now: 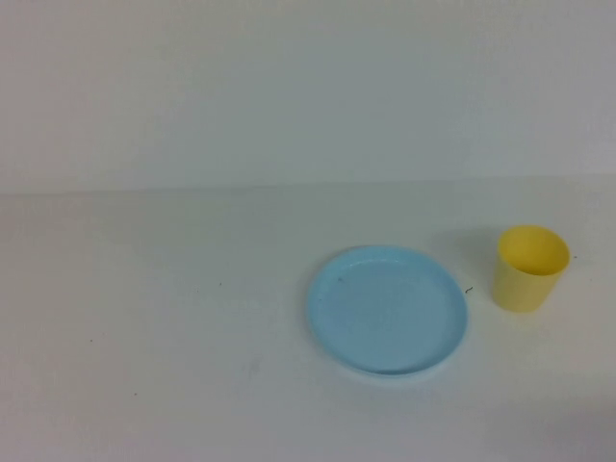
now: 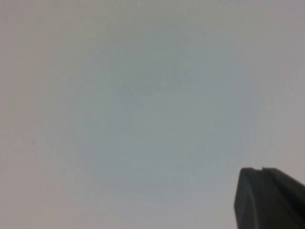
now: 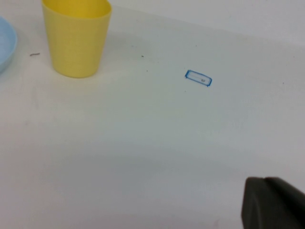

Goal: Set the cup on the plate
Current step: Pick up the plate from the table

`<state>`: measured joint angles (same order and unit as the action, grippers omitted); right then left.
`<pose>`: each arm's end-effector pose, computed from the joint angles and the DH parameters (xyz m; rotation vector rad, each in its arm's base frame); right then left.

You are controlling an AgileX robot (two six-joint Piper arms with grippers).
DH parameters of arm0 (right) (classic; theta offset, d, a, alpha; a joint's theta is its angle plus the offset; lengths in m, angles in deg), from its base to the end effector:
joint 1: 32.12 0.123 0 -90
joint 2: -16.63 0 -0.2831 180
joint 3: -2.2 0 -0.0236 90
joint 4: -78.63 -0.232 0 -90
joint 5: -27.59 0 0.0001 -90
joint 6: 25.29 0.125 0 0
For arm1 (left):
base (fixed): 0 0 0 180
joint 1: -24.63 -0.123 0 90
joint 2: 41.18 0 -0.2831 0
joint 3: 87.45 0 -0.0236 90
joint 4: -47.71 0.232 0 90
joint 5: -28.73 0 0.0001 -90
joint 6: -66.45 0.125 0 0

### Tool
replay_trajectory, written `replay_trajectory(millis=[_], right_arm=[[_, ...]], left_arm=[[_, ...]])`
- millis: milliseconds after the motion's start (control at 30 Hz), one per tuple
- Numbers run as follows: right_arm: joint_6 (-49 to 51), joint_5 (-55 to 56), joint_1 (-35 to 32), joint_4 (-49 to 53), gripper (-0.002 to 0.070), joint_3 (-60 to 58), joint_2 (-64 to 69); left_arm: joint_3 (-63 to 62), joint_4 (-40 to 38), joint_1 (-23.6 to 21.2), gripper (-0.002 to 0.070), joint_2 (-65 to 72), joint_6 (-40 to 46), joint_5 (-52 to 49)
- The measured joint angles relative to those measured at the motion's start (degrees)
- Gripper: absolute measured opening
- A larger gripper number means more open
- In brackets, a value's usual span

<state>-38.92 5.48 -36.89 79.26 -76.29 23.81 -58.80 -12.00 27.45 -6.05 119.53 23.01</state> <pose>0.0674 -0.0061 0.1612 -0.1525 1.8814 -0.2309 0.0799 -0.0148 0.4588 0.0388 1.1667 -0.1940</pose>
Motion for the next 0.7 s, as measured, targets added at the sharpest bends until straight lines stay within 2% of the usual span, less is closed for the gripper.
replay_trajectory(millis=[367,467,600,633,700], right_arm=[[0.0,0.0,0.0,0.0,0.0,0.0,0.0],[0.0,-0.04,0.0,0.0,0.0,0.0,0.0],[0.0,-0.04,0.0,0.0,0.0,0.0,0.0],[0.0,-0.04,0.0,0.0,0.0,0.0,0.0],[0.0,-0.04,0.0,0.0,0.0,0.0,0.0]], left_arm=[[0.0,-1.18,0.0,0.0001,24.98,0.76,-14.21],[0.0,-5.48,0.0,0.0001,31.56,3.37,-19.66],[0.0,-17.43,0.0,0.0017,40.42,17.09,-27.56],[0.0,-20.0,0.0,0.0039,42.08,19.37,-29.46],[0.0,-25.11,0.0,0.0133,46.27,22.53,-33.34]])
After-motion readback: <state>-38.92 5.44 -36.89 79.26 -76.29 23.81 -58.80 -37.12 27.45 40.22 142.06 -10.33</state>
